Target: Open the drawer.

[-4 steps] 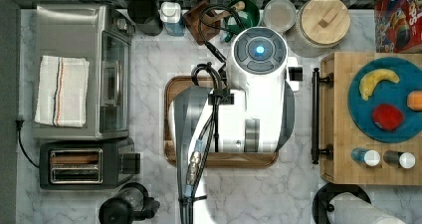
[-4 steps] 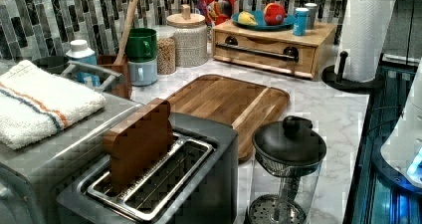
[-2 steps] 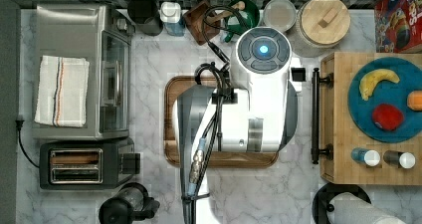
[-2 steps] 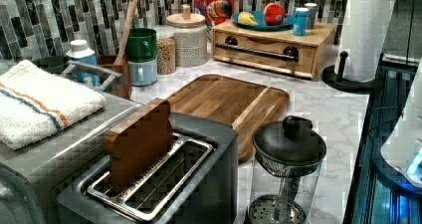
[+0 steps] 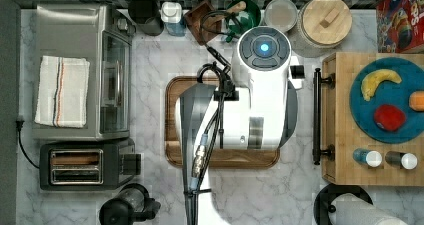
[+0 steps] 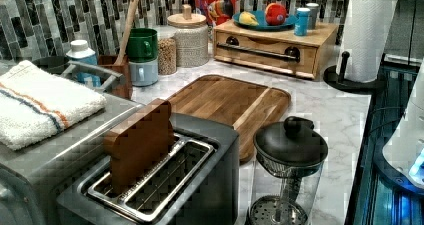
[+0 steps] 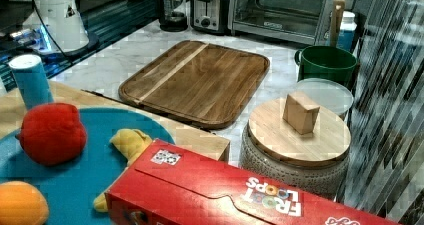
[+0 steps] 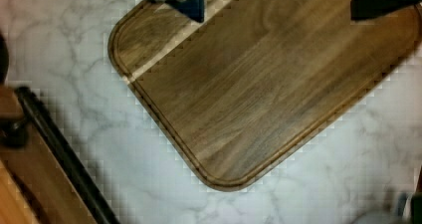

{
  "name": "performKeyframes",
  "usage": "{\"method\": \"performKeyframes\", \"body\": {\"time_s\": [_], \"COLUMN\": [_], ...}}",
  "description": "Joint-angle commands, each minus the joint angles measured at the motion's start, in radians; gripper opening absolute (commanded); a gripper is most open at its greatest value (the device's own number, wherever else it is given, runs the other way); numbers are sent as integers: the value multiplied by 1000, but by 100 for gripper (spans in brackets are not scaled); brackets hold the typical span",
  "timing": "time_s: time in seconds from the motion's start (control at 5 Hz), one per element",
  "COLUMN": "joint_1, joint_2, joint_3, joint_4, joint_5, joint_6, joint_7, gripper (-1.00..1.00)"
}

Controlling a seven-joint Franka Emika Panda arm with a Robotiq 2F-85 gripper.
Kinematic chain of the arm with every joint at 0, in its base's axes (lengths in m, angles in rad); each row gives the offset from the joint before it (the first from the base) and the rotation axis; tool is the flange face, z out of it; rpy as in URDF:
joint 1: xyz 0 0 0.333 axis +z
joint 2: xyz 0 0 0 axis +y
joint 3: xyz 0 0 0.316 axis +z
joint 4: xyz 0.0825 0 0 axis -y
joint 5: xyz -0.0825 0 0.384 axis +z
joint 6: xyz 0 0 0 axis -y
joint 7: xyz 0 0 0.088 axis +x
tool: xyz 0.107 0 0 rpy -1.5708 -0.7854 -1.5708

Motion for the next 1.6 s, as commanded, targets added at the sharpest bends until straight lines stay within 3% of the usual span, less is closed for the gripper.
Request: {"method": "performKeyframes", "body": {"time_s": [0.2, 0.4, 0.6, 1.0, 1.6], "joint_1": [-66, -51, -92, -155, -231], "joint_2": [-58, -67, -61, -28, 20], "joint_3": [-52, -98, -97, -127, -121], "joint_4": [-100, -158, -211, -286, -364], "joint_5": [-32, -94, -125, -107, -73], "joint_6": [47, 133, 232, 409, 615], "joint_7": [-479, -578, -668, -873, -1000], "gripper": [100, 100, 100, 100, 100]}}
